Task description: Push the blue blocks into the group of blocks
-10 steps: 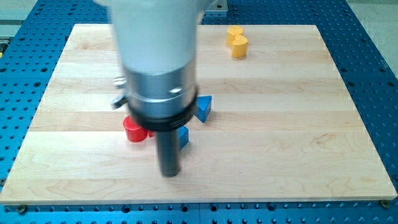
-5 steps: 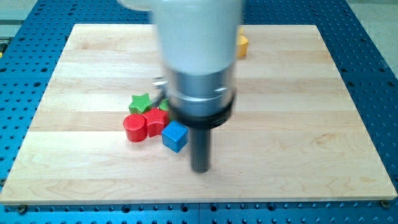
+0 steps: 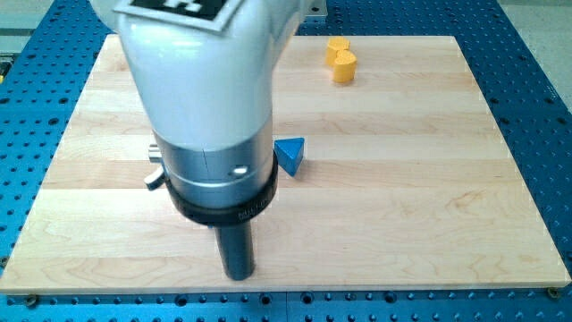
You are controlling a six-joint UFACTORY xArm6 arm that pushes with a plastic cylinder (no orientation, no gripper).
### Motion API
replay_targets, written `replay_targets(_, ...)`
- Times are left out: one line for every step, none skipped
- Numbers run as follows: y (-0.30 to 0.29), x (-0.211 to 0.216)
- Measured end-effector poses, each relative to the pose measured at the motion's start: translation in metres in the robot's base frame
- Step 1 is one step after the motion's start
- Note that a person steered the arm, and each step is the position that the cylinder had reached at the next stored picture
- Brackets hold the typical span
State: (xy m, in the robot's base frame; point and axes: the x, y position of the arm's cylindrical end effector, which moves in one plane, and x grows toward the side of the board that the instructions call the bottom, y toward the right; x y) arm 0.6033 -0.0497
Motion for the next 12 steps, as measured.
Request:
replay_targets(0.013, -0.023)
replay_targets(-0.019, -0.011)
replay_targets(-0.025, -0.032)
replay_targets(-0.025, -0.041)
replay_targets(-0.026, -0.025)
replay_targets(0.033, -0.019)
replay_targets(0.126, -0.076)
replay_targets(0.144, -0.14)
replay_targets(0.118, -0.154)
replay_targets(0.093, -0.158)
replay_targets(0.053, -0.131)
replay_targets(0.035, -0.103)
